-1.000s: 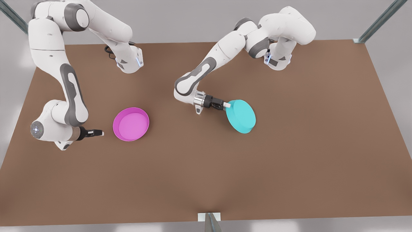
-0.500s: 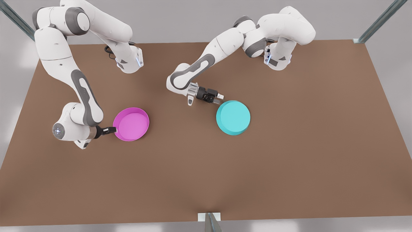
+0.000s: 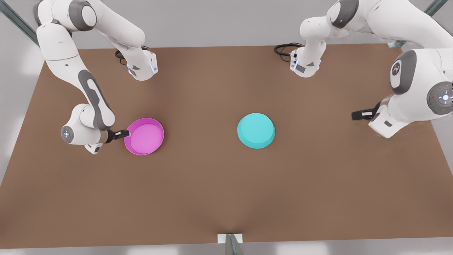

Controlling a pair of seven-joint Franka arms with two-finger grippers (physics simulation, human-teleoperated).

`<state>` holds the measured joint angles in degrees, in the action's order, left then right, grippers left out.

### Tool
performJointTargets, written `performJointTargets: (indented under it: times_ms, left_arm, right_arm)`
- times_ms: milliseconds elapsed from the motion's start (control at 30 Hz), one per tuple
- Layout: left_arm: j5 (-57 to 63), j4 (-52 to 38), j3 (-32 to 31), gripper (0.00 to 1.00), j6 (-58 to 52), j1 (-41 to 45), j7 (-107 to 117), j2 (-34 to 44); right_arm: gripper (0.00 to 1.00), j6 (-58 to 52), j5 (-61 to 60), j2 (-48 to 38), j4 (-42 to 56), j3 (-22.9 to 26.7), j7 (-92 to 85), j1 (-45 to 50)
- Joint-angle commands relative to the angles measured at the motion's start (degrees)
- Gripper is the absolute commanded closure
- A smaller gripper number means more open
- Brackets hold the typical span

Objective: Flip the blue plate over with the left arm, and stack the pink plate on top of the blue plate with the right arm

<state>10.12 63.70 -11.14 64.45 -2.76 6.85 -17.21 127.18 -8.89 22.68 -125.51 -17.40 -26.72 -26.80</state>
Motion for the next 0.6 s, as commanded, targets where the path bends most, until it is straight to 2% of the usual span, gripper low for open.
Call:
performJointTargets:
  times_ms: [0, 33, 67, 300, 367, 433, 467, 567]
  left_arm:
    - [-3.3, 2.9, 0.2, 0.00, 2.1, -0.1, 0.1, 1.7]
    - [-3.4, 14.9, 0.6, 0.00, 13.0, -0.1, 0.3, 6.3]
    - [-3.4, 19.3, 0.7, 0.00, 17.5, -0.1, 0.3, 7.4]
    - [-3.4, 19.4, 0.7, 0.00, 17.0, 0.0, 0.2, 6.8]
    - [-3.4, 19.4, 0.7, 0.00, 16.6, 0.0, 0.2, 6.8]
    - [-3.4, 19.4, 0.7, 0.00, 16.5, 0.0, 0.2, 6.8]
    - [-3.4, 19.4, 0.7, 0.00, 16.5, 0.0, 0.2, 6.7]
    - [-3.4, 19.4, 0.7, 0.00, 16.1, 0.1, 0.2, 6.8]
  right_arm:
    - [0.00, 0.0, -0.2, 0.0, 0.0, 0.0, -0.2, 0.0]
    - [0.00, 0.5, -0.9, 0.0, -0.1, 0.0, -0.2, -0.4]
    - [0.00, 0.6, -1.1, 0.3, -0.1, 0.0, -0.2, -0.5]
    - [0.00, 2.5, -1.1, 3.1, 0.0, 0.1, 0.6, 0.4]
    - [0.20, 2.5, -1.1, 3.2, 0.0, 0.1, 0.6, 0.5]
    - [0.34, 2.5, -1.1, 3.3, 0.0, 0.1, 0.6, 0.5]
    - [0.39, 2.5, -1.1, 3.3, 0.0, 0.1, 0.6, 0.5]
    - [0.43, 2.5, -1.1, 3.4, 0.0, 0.1, 0.6, 0.5]
